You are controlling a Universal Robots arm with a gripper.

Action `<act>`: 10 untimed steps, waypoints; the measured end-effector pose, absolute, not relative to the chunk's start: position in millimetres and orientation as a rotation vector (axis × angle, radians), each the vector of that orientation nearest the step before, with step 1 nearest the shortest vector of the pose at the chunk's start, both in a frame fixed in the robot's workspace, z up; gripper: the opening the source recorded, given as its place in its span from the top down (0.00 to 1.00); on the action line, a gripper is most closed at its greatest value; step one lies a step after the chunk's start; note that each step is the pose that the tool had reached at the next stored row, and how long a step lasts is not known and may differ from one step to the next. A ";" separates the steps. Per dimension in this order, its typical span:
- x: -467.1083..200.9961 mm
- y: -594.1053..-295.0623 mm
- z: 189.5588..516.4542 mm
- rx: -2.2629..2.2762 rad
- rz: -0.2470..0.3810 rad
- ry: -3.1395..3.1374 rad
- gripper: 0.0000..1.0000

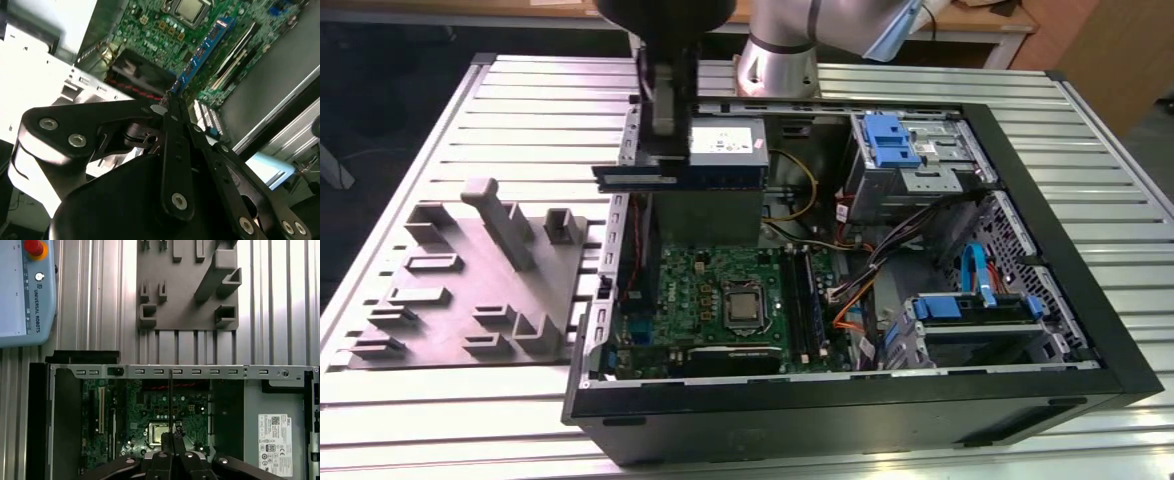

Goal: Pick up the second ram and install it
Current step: 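Pick up the second ram and move it above second insertion slot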

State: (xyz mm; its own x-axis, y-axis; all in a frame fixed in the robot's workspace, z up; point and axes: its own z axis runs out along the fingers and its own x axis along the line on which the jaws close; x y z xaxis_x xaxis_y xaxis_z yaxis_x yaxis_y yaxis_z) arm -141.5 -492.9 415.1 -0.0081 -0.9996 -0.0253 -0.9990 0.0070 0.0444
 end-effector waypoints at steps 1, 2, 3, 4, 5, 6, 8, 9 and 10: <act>-137.8 -492.9 415.0 2.203 -0.077 -2.220 0.89; -134.0 -492.9 415.0 2.203 -0.077 -2.219 0.89; -130.4 -492.9 415.0 2.203 -0.077 -2.219 0.89; -126.6 -492.9 414.9 2.203 -0.077 -2.220 0.89; -122.6 -492.9 414.8 2.203 -0.077 -2.220 0.89; -118.7 -492.9 414.7 2.203 -0.077 -2.220 0.89; -111.5 -492.9 414.7 2.203 -0.077 -2.219 0.89; -108.2 -492.9 414.6 2.203 -0.077 -2.220 0.89; -104.8 -492.9 414.6 2.203 -0.077 -2.220 0.89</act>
